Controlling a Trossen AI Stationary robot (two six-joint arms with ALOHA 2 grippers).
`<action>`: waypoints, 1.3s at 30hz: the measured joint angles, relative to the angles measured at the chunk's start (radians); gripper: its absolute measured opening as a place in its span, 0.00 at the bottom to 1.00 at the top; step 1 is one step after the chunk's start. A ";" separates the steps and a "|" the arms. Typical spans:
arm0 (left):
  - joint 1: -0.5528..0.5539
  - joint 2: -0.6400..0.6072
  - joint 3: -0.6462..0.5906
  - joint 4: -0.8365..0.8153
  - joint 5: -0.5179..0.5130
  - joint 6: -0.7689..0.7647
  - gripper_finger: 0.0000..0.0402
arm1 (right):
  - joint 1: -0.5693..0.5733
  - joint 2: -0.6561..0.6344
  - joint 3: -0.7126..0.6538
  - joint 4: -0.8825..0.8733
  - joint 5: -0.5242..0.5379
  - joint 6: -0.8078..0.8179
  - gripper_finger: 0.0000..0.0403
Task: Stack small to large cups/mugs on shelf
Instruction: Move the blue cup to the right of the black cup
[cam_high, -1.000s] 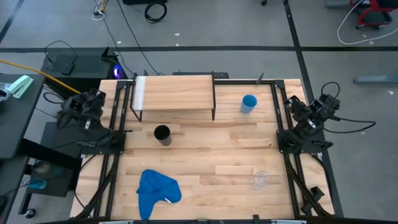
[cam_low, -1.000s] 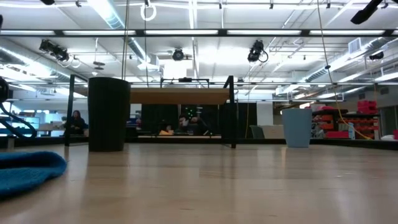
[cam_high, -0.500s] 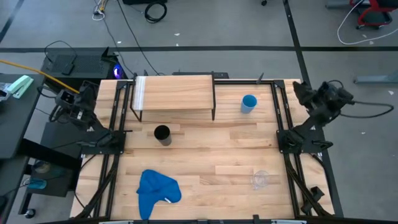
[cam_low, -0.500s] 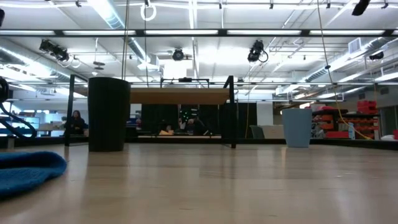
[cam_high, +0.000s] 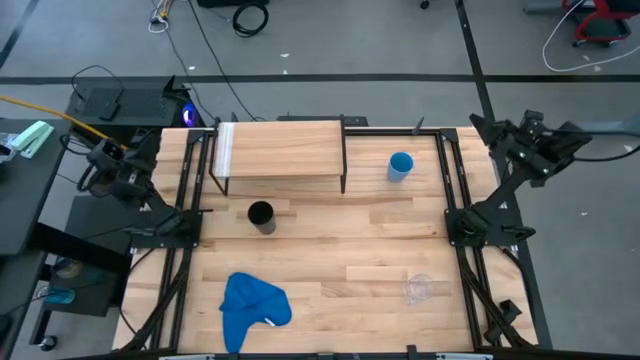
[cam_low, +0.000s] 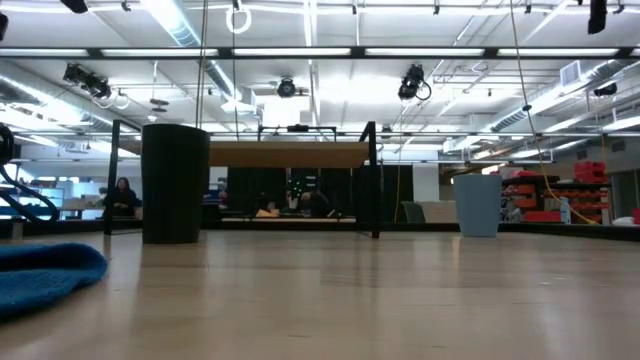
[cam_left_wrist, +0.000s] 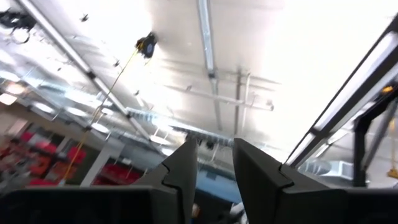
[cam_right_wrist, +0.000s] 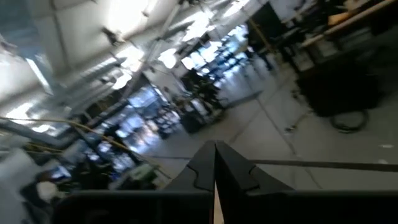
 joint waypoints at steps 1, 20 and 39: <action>0.000 0.000 0.000 -0.001 -0.019 0.000 0.28 | 0.000 0.016 0.011 -0.028 0.015 0.019 0.03; 0.000 0.000 0.000 -0.030 -0.144 -0.028 0.30 | -0.104 0.463 0.187 -0.420 -0.199 0.458 0.03; 0.000 0.000 0.000 -0.096 -0.147 -0.080 0.31 | -0.747 0.831 0.855 -1.232 -0.674 0.655 0.03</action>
